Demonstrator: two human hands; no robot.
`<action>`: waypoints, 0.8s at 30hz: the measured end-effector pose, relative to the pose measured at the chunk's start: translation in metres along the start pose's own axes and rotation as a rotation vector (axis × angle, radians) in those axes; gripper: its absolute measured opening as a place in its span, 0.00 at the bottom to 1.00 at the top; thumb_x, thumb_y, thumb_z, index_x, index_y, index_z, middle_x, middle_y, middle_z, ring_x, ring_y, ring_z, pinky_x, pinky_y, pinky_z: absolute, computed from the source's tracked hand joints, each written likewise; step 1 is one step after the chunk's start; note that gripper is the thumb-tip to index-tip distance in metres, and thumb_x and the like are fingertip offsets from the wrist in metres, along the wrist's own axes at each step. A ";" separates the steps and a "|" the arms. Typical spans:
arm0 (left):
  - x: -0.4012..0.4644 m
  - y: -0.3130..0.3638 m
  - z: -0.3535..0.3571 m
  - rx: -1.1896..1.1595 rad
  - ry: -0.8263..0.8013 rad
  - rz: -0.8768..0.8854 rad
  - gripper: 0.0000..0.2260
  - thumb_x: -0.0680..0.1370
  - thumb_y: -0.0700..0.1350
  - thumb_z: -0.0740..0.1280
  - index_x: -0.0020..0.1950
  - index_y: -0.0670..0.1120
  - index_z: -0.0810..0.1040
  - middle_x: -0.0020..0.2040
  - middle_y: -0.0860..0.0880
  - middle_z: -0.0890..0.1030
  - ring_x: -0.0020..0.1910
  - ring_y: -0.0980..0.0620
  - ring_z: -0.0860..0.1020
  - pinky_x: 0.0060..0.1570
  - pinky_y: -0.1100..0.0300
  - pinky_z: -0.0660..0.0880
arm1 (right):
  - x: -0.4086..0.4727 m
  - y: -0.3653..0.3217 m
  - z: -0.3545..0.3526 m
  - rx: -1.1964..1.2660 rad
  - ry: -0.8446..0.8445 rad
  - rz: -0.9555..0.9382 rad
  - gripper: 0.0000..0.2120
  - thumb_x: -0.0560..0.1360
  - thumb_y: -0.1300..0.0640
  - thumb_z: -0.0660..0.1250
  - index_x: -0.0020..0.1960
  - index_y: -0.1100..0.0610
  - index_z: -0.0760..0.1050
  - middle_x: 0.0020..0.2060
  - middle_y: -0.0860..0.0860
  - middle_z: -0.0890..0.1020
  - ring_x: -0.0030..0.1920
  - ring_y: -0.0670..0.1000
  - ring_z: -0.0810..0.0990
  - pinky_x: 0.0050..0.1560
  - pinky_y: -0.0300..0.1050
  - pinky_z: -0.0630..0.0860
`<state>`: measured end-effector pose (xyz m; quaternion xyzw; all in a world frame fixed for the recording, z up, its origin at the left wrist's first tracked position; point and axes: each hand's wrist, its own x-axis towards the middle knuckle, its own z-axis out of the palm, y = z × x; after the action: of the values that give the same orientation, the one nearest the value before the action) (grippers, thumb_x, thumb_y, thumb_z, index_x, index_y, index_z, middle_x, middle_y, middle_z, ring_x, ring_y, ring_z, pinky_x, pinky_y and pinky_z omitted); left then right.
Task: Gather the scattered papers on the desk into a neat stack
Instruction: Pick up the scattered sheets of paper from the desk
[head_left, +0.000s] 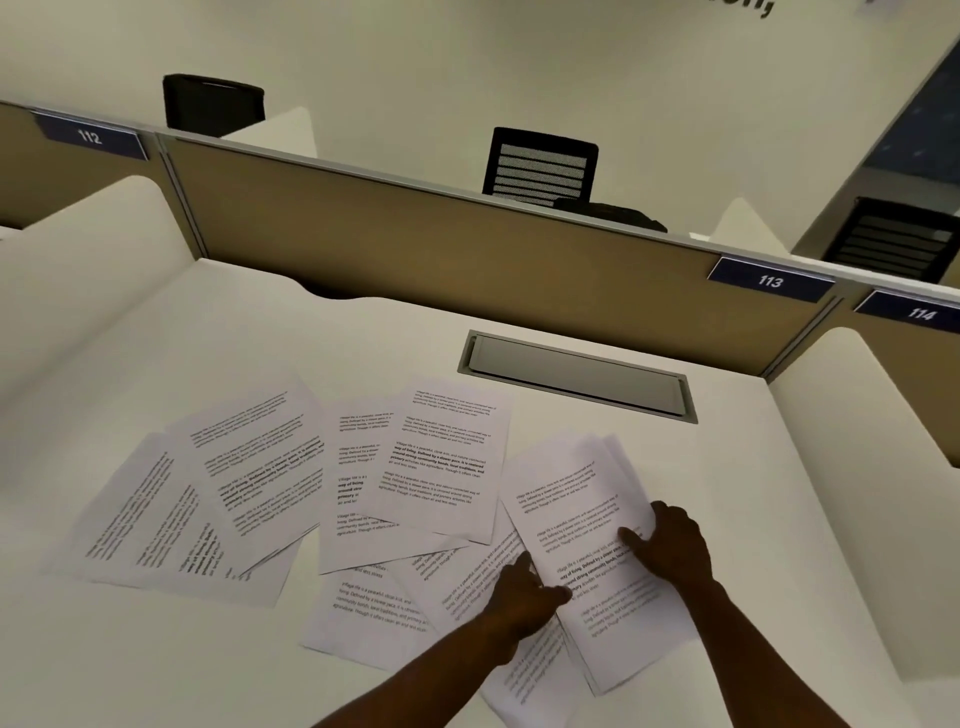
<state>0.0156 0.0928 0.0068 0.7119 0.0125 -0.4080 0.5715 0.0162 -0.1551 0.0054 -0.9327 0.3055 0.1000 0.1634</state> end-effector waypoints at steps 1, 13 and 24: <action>-0.001 0.000 0.000 0.007 0.001 0.006 0.28 0.77 0.46 0.72 0.74 0.49 0.67 0.69 0.47 0.76 0.64 0.50 0.76 0.65 0.57 0.74 | -0.002 0.000 0.000 0.002 0.002 0.001 0.35 0.72 0.38 0.70 0.70 0.60 0.68 0.62 0.60 0.77 0.62 0.61 0.77 0.61 0.55 0.76; -0.003 -0.003 -0.006 0.023 -0.026 0.039 0.26 0.77 0.45 0.72 0.73 0.49 0.68 0.65 0.43 0.77 0.58 0.48 0.78 0.62 0.53 0.76 | -0.015 0.000 -0.011 0.377 -0.043 0.078 0.26 0.70 0.52 0.77 0.64 0.59 0.76 0.60 0.58 0.82 0.58 0.60 0.80 0.62 0.56 0.77; 0.004 -0.016 -0.020 0.010 0.061 0.020 0.22 0.76 0.50 0.72 0.68 0.52 0.73 0.62 0.46 0.78 0.60 0.47 0.79 0.62 0.52 0.78 | -0.058 0.015 -0.039 0.532 -0.140 -0.122 0.29 0.73 0.65 0.73 0.72 0.56 0.70 0.62 0.57 0.81 0.57 0.59 0.81 0.61 0.56 0.77</action>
<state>0.0220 0.1130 -0.0084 0.7271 0.0208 -0.3805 0.5711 -0.0358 -0.1499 0.0548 -0.8645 0.2526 0.0703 0.4289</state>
